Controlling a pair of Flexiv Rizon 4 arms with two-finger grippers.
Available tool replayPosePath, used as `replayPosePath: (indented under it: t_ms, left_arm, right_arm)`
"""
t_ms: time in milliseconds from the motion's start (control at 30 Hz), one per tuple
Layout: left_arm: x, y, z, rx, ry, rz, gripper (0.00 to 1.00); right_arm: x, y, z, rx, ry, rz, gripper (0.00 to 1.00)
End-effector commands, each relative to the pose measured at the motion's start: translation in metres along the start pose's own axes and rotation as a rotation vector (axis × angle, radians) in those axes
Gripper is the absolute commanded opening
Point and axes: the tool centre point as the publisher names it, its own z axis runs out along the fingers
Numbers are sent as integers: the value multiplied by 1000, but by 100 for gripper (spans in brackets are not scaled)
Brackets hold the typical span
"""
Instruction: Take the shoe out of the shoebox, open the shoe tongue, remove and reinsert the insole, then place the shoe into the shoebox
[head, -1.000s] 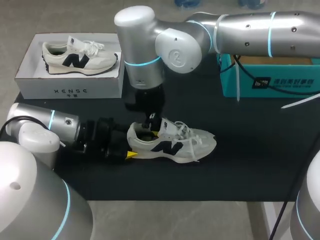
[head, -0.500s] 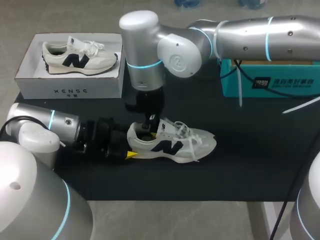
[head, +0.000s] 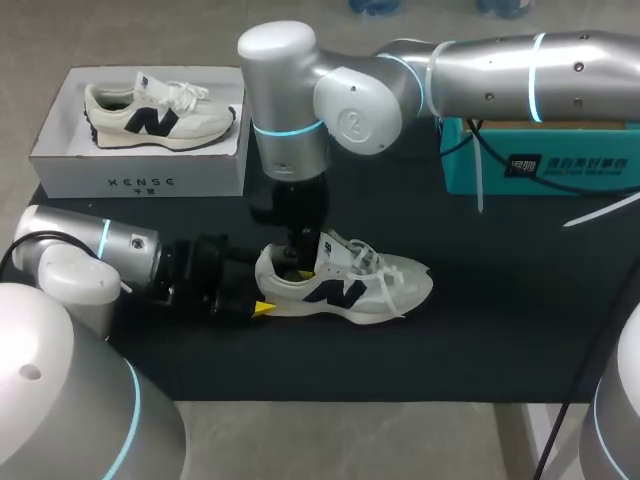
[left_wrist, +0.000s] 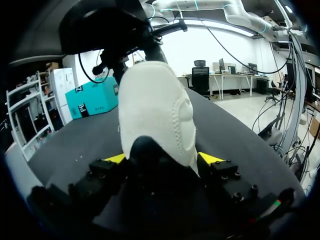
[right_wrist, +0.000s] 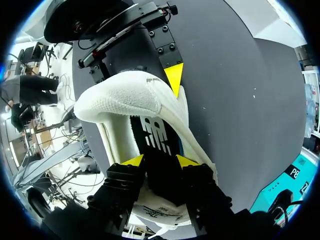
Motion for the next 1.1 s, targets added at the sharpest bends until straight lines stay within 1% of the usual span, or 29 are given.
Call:
replayPosePath:
  t_ms: [33, 167, 267, 400, 467, 500, 533, 567, 600, 833, 1100]
  left_arm:
    - [1, 4, 3, -1, -1, 1, 0]
    - [1, 4, 3, -1, -1, 1, 0]
    - [1, 4, 3, -1, -1, 1, 0]
    - [1, 4, 3, -1, -1, 1, 0]
    - [1, 4, 3, -1, -1, 1, 0]
    - [1, 4, 3, -1, -1, 1, 0]
    - [1, 4, 3, -1, -1, 1, 0]
    - [1, 4, 3, -1, -1, 1, 0]
    - [1, 4, 3, -1, -1, 1, 0]
    - [1, 4, 3, -1, -1, 1, 0]
    - [1, 4, 3, -1, -1, 1, 0]
  right_arm:
    - [-2, 2, 4, -1, 2, 3, 39]
    - [-2, 9, 14, -10, 12, 3, 41]
    - [-2, 18, 27, -20, 30, 2, 42]
    - [3, 28, 45, -40, 58, -8, 44]
    - [6, 29, 51, -44, 67, -10, 46]
    - [8, 29, 53, -46, 71, -10, 45]
    - [9, 28, 53, -46, 74, -10, 41]
    - [10, 27, 53, -45, 78, -6, 18]
    - [11, 25, 53, -44, 79, -5, 0]
    - [12, 9, 38, -19, 81, 13, 0]
    - [6, 1, 24, -6, 107, 1, 0]
